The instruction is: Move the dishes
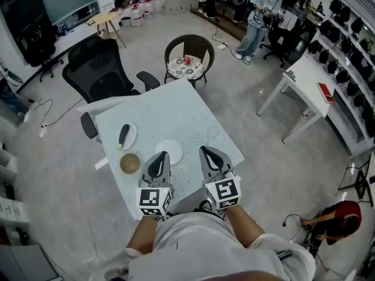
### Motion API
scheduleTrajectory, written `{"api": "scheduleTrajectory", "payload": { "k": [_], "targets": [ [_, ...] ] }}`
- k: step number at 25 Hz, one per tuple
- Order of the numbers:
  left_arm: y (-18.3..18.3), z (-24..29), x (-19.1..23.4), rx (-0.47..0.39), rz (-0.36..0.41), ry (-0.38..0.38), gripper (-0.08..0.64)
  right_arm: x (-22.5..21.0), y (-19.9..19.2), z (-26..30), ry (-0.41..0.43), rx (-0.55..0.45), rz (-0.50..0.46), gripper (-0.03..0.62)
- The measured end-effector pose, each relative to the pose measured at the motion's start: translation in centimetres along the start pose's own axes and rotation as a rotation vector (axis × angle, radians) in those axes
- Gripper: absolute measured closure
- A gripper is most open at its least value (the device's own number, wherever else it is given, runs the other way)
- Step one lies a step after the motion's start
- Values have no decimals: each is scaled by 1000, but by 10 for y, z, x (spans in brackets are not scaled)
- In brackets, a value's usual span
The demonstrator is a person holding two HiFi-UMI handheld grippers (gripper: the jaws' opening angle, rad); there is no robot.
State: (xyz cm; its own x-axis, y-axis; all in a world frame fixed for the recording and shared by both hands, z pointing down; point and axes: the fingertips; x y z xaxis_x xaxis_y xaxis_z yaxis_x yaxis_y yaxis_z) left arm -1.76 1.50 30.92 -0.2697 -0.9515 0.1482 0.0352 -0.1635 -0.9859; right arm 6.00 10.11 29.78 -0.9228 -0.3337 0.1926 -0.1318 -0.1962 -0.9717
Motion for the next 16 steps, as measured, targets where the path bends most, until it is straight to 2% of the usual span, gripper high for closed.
{"api": "scheduleTrajectory", "payload": {
  "k": [11,16],
  "targets": [
    [-1,-2,-5,-7,1,3,540,-1,-2,-7,-4,-11,14,595],
    [8,6,-8,-38,7,-8,540,-14,3,-4,-21,-27,3,595]
  ]
}}
Point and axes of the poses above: the fingertips, and each gripper's own axes: z forward along the fingers, x to its left, y out of its top, and after that the axes turned 4 degrees about -z, right-handed
